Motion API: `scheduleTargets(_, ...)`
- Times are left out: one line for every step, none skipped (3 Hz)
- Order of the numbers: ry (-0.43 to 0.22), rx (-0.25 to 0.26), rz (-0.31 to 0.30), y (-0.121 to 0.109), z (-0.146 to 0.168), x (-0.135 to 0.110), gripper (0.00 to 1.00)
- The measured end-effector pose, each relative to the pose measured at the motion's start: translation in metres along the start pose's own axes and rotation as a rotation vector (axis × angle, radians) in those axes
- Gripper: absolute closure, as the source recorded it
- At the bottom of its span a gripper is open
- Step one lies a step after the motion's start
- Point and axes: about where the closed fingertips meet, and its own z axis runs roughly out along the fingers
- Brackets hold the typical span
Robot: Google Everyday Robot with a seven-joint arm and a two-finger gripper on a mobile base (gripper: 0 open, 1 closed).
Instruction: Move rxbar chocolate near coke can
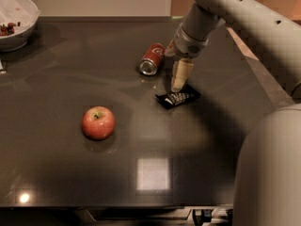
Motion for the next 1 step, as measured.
scheduleTargets(0.000,0.000,0.000,0.0000,0.0001,0.0000,0.00)
